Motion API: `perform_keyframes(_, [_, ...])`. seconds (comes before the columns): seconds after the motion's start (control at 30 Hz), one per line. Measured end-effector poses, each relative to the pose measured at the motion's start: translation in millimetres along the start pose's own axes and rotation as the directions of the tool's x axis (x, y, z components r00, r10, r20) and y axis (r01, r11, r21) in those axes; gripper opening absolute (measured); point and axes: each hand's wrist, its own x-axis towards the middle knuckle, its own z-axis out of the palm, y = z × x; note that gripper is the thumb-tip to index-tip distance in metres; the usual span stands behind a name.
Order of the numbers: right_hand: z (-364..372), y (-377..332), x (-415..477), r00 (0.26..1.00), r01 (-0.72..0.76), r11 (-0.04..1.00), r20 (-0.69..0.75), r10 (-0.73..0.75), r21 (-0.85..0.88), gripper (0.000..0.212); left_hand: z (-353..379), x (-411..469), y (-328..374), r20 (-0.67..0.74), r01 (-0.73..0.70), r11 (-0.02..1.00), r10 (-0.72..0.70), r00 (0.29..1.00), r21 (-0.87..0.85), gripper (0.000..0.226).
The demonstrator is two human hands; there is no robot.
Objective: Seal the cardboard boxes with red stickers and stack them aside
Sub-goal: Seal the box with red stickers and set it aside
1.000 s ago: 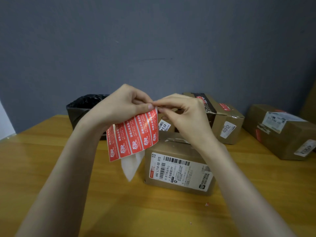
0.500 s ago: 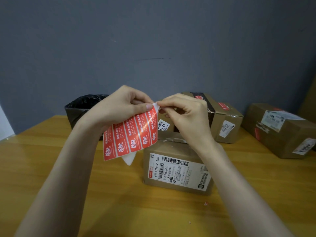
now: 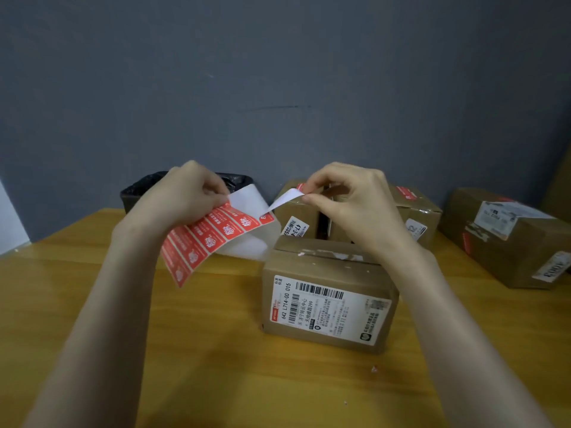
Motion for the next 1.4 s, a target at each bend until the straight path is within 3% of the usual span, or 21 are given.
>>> perform_keyframes(0.2, [-21,-3,3,0.996,-0.084,0.996,-0.018,0.084,-0.029,0.010,2,5,-20,0.022,0.164,0.975,-0.169,0.985,0.153,0.020])
perform_keyframes(0.3, [-29,-3,4,0.985,-0.174,0.983,0.009,0.175,-0.054,0.011,6,7,-27,0.167,0.219,0.951,-0.257,0.952,0.217,0.018])
perform_keyframes(0.43, [-38,-3,5,0.948,-0.285,0.956,0.125,0.293,-0.074,0.008,20,6,-31,0.377,0.166,0.898,-0.331,0.865,0.407,0.017])
perform_keyframes(0.57, [-43,-3,4,0.912,-0.347,0.931,0.187,0.364,-0.118,0.004,27,7,-35,0.481,0.188,0.886,-0.397,0.782,0.424,0.019])
perform_keyframes(0.63, [-44,-4,4,0.903,-0.364,0.924,0.196,0.382,-0.119,0.005,25,10,-37,0.430,0.140,0.886,-0.346,0.834,0.442,0.021])
perform_keyframes(0.7, [-47,-6,4,0.896,-0.380,0.918,0.200,0.396,-0.116,0.004,19,8,-28,0.338,0.071,0.937,-0.193,0.921,0.341,0.018])
perform_keyframes(0.8, [-50,-9,3,0.893,-0.389,0.914,0.197,0.406,-0.117,0.004,10,-2,7,0.133,-0.071,0.995,0.080,0.988,-0.073,0.028])
perform_keyframes(0.9, [-52,-11,1,0.893,-0.394,0.911,0.183,0.411,-0.126,0.004,5,-24,50,0.070,-0.162,0.882,0.214,0.974,-0.442,0.046])
perform_keyframes(0.97, [-54,-12,-1,0.890,-0.410,0.902,0.159,0.428,-0.137,0.004,5,-33,66,0.072,-0.189,0.875,0.245,0.967,-0.445,0.043])
perform_keyframes(1.1, [-61,-12,-9,0.876,-0.450,0.888,0.147,0.460,-0.098,0.005,9,-32,72,0.081,-0.186,0.909,0.231,0.970,-0.373,0.006])
perform_keyframes(1.4, [-68,-9,-19,0.850,-0.510,0.859,0.132,0.510,-0.041,0.012,24,-24,75,0.011,-0.149,0.943,0.160,0.987,-0.299,0.013])
